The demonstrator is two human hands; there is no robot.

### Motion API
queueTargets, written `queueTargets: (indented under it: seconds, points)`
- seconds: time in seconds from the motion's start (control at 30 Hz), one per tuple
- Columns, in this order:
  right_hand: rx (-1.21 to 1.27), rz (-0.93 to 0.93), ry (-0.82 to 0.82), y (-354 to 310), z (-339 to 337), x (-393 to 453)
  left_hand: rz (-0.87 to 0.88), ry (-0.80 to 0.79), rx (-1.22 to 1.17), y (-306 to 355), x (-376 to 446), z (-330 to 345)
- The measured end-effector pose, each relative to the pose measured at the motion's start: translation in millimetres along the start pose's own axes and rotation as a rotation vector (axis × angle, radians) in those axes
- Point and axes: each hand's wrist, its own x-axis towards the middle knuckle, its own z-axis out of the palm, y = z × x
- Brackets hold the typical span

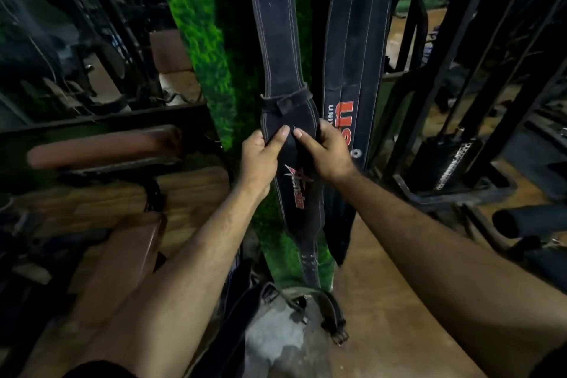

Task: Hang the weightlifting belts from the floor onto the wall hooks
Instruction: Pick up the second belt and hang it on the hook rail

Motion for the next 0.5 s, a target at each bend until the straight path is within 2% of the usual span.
queueTargets:
  seconds: [0.2,0.5]
  points:
    - [-0.068,0.125,-0.107,49.3,-2.0,-9.8,-0.126,-0.044,0.130,-44.9,0.0,-22.0]
    - [-0.406,0.272,-0.277,156.0,1.6,-41.4,-0.271,-0.117,0.382,-161.4,-19.3,-67.5]
